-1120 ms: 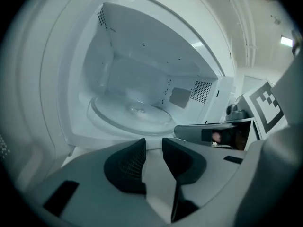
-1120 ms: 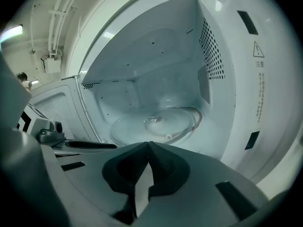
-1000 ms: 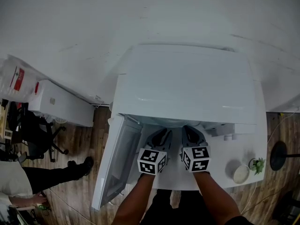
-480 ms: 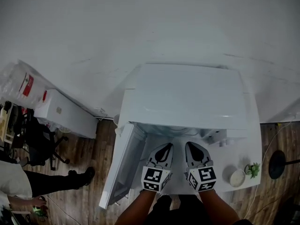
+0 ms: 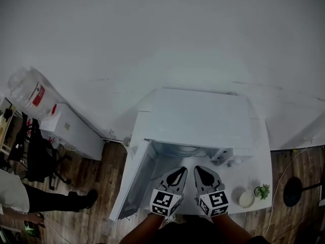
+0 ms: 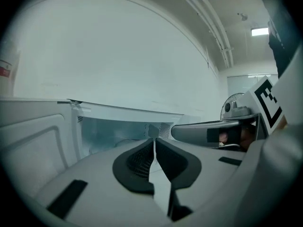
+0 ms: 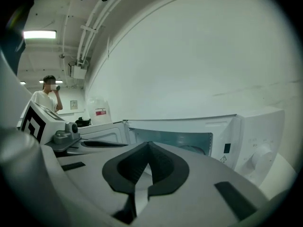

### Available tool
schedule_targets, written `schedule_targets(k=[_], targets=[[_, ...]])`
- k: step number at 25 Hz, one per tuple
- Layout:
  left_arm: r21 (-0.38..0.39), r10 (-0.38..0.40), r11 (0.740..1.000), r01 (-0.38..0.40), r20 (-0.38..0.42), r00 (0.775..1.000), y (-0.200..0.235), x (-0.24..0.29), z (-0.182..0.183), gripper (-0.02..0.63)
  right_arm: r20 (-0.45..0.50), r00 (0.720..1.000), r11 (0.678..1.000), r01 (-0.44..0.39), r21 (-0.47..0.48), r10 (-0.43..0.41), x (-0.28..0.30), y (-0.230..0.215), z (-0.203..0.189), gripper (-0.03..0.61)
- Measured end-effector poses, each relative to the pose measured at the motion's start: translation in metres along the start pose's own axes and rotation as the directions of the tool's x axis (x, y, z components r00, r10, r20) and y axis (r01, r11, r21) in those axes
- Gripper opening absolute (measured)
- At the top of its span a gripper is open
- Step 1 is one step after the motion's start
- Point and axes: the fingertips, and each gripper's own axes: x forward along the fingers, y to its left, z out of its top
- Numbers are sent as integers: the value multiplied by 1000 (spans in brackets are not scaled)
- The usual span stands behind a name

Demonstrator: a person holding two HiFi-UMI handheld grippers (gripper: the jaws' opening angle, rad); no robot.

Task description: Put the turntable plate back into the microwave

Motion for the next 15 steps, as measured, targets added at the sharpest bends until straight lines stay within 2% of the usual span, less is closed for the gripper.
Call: schedule_targets(k=[10, 15], targets=[[38, 3, 999, -4, 24, 1000, -9, -4, 17, 32, 28, 1000, 999, -10, -41, 11, -11, 11, 19, 17], [49, 13, 999, -15, 31, 999, -9, -7, 20, 32, 27, 1000, 1000, -13, -12, 13, -13, 10, 18, 17]])
